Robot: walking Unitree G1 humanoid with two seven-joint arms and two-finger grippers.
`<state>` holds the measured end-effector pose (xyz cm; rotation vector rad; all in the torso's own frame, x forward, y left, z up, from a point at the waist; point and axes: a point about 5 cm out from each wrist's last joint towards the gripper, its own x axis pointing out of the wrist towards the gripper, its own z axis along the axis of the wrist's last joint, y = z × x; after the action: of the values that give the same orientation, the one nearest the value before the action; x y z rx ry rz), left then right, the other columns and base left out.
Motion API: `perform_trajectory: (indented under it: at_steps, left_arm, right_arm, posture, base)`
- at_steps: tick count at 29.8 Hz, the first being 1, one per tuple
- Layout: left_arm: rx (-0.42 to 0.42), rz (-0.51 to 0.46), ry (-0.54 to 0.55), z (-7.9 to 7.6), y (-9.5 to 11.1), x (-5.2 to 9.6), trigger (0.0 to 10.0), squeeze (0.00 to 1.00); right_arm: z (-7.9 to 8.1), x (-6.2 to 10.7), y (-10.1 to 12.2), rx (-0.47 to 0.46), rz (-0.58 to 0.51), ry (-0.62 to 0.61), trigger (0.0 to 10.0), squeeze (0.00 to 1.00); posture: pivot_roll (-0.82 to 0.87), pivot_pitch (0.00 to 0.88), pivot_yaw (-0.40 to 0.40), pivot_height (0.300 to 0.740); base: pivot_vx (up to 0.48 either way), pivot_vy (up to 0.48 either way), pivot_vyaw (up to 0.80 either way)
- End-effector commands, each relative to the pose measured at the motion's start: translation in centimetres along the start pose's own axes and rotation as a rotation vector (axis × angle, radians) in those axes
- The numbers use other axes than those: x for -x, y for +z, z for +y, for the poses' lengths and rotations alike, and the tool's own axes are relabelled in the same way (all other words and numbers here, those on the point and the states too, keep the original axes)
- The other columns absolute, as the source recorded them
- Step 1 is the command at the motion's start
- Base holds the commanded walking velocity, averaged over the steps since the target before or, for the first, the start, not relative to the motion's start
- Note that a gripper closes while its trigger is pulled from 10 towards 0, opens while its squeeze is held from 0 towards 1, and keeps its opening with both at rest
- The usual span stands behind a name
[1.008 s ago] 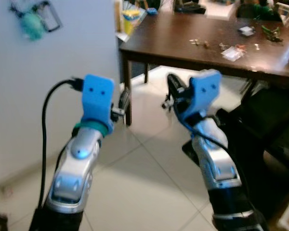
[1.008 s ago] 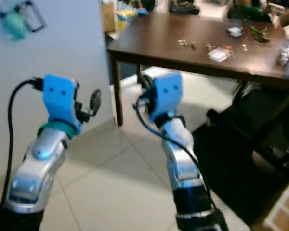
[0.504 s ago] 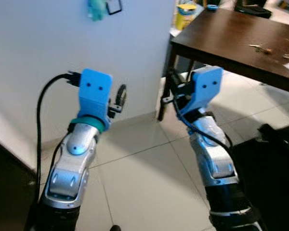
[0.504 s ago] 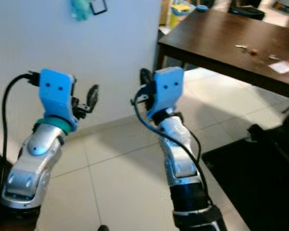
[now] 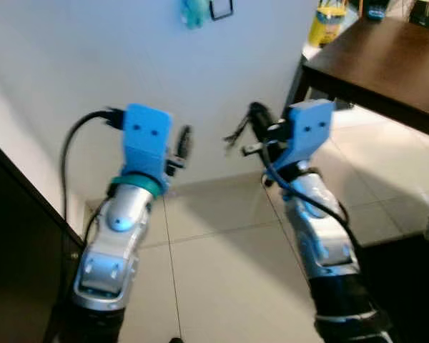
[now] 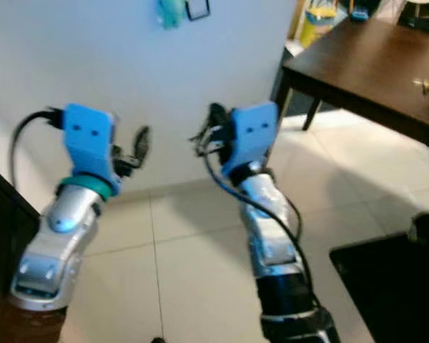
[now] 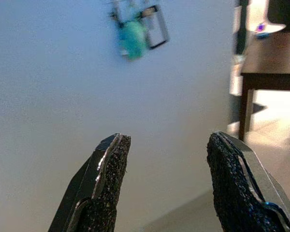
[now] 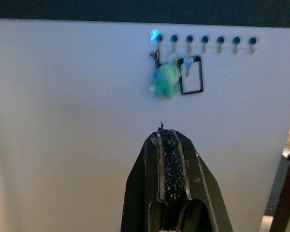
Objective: Hang keys on a hook
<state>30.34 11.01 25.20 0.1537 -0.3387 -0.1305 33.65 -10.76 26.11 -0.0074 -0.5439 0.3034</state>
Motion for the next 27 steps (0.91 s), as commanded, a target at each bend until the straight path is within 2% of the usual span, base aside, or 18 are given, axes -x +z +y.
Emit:
perform_trajectory:
  at_steps: [1,9,18,27]
  left_arm:
    - [0.010,0.006,-0.009,-0.3,-0.1,0.1,10.0,0.00]
    - [0.012,-0.003,-0.013,-0.4,0.0,-0.1,10.0,0.00]
    - [0.012,-0.007,-0.016,-0.5,0.0,-0.2,10.0,0.00]
    - [0.012,-0.008,-0.014,-0.5,0.0,-0.2,10.0,0.00]
  right_arm:
    - [-0.2,0.3,-0.1,0.007,-0.003,-0.016,10.0,0.00]
    - [-1.2,-0.1,0.4,0.022,-0.019,-0.054,10.0,0.00]
    - [-1.4,-0.2,0.4,0.020,-0.019,-0.064,10.0,0.00]
    - [-1.4,-0.4,0.5,0.035,-0.027,-0.058,10.0,0.00]
  posture:
    - [-0.05,0.066,0.078,0.740]
    - [-0.05,0.064,0.077,0.740]
    - [-0.05,0.051,0.075,0.740]
    - [-0.05,0.048,0.074,0.740]
  base:
    - [0.420,0.000,0.00]
    - [0.413,0.210,0.00]
    - [0.412,0.243,-0.70]
    - [0.412,0.245,0.00]
